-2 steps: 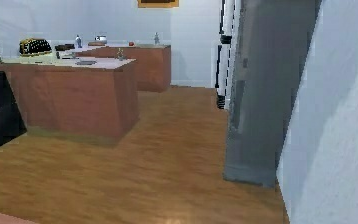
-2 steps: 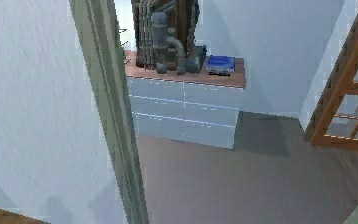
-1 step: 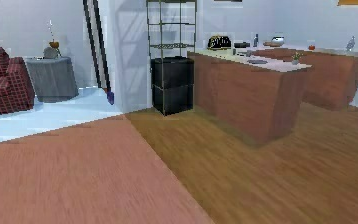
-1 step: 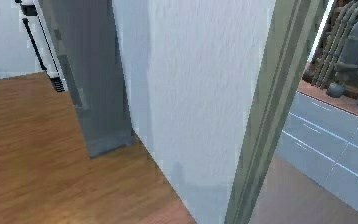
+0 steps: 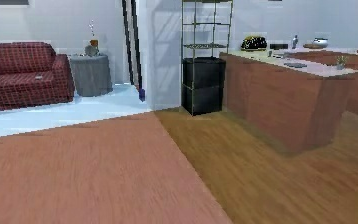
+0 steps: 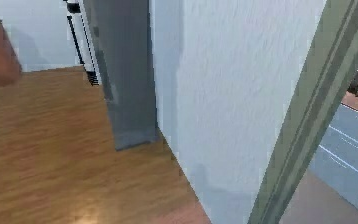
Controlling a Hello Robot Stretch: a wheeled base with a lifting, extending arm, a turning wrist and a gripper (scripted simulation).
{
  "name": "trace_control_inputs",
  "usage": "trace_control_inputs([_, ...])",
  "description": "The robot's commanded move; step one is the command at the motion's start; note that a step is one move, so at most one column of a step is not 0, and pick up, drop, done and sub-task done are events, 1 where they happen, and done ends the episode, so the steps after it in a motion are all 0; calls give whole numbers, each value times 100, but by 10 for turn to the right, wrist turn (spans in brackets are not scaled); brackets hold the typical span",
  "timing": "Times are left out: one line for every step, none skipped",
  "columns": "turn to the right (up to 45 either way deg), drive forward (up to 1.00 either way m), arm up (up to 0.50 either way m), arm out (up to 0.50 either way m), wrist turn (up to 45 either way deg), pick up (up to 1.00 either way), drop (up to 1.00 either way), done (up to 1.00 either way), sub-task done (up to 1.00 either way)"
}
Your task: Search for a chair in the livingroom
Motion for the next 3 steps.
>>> trace_control_inputs([0, 55, 0, 0, 0, 0, 0, 0, 0])
trace_control_inputs([-450, 0, 0, 0, 0, 0, 0, 0, 0])
trace_control_inputs([-270, 0, 0, 0, 0, 0, 0, 0, 0])
